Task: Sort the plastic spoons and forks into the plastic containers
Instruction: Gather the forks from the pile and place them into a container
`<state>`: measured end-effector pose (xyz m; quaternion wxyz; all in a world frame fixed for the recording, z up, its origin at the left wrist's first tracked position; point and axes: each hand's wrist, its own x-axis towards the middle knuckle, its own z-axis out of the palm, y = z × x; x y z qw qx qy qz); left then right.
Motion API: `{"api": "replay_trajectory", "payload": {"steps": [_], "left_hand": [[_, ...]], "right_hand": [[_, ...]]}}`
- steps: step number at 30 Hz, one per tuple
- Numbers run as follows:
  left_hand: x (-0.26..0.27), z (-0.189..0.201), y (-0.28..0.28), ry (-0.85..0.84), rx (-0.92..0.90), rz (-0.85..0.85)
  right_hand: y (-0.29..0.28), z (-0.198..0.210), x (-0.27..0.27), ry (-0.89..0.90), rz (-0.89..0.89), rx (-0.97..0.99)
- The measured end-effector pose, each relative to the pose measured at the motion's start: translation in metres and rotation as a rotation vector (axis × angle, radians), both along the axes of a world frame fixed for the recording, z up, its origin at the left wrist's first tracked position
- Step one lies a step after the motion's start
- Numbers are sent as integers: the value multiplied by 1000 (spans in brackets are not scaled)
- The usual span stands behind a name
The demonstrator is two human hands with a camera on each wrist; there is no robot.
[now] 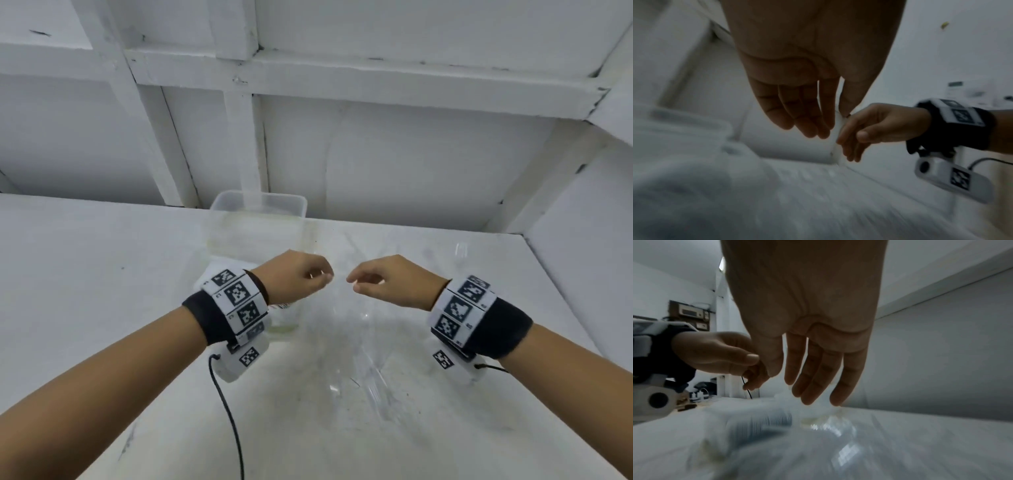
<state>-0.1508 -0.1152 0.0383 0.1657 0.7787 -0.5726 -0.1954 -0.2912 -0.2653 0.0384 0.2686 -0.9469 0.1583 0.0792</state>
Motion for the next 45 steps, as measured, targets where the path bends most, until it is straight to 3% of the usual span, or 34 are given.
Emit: {"api": "replay_trajectory", "payload": {"steps": [4, 8, 13, 19, 23, 33, 36, 42, 45], "left_hand": [[-40, -37, -4, -27, 193, -120], [-67, -70, -4, -165, 362, -110], [-78, -88, -2, -215, 258, 15], [-69, -78, -4, 0, 358, 154], [-58, -55, 0, 22, 387, 157], [-42, -21, 24, -424, 465, 55], [-37, -20, 31, -370, 359, 128], [-25, -35, 43, -9, 133, 340], [-27, -43, 46, 76, 31, 371]], "right_hand": [[1, -29, -45, 93, -42, 20], [4, -52, -71, 149, -68, 28], [13, -71, -82, 206, -57, 23], [12, -70, -83, 154, -129, 65], [7, -59, -77, 121, -172, 36], [17, -54, -31, 137, -122, -213], [12, -59, -15, 95, -64, -360], [-6, -74, 10, 199, 141, -663], [-10, -76, 13, 73, 238, -732]]}}
